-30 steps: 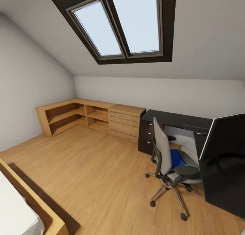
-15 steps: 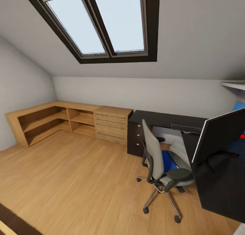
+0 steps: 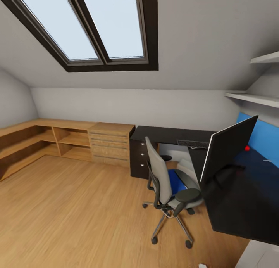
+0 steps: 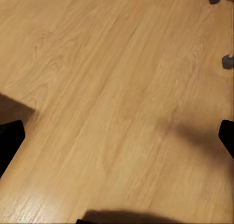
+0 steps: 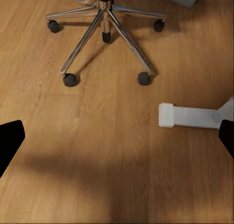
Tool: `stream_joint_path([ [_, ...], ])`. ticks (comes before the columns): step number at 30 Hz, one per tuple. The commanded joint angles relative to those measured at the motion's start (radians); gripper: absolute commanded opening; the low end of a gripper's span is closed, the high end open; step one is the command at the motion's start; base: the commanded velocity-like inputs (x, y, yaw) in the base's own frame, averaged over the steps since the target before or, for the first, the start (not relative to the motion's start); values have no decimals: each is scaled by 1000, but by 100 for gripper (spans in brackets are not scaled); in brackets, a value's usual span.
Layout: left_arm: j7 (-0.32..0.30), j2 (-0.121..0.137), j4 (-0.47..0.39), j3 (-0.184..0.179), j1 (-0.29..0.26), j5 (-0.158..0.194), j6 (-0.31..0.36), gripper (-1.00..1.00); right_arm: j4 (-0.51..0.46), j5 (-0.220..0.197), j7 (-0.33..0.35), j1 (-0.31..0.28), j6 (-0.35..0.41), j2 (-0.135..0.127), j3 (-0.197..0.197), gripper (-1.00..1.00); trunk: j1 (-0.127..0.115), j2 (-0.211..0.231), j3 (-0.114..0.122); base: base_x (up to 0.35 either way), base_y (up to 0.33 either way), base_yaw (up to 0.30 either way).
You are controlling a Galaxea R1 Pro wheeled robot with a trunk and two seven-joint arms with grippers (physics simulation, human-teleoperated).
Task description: In the bedroom, organize the workspace by keeping the computer under the desk, ensuring the monitor is on the desk, placing the keyboard on the desk next to the monitor, placing the mouse on the desk next to the keyboard, moving the folder from the swivel chair onto the desk next to the mouse, stacking the notebook on top of the folder with the pen on top of the notebook, and positioning the swivel chair next to the desk.
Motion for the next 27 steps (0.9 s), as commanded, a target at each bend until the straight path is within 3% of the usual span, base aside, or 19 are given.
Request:
stream_joint_path([
  [1,0,0,0,2,0,0,-3,100,1,-6,2,-1,-3,1,0,100,0,-1,-1,243,102,-300],
  [16,0,0,0,2,0,0,-3,100,1,-6,5,-1,-3,0,0,100,0,-1,-2,196,157,-294],
  [27,0,0,0,1,0,-1,-3,100,31,-7,2,-1,3,-1,-1,100,0,-1,-2,259,151,-43],
])
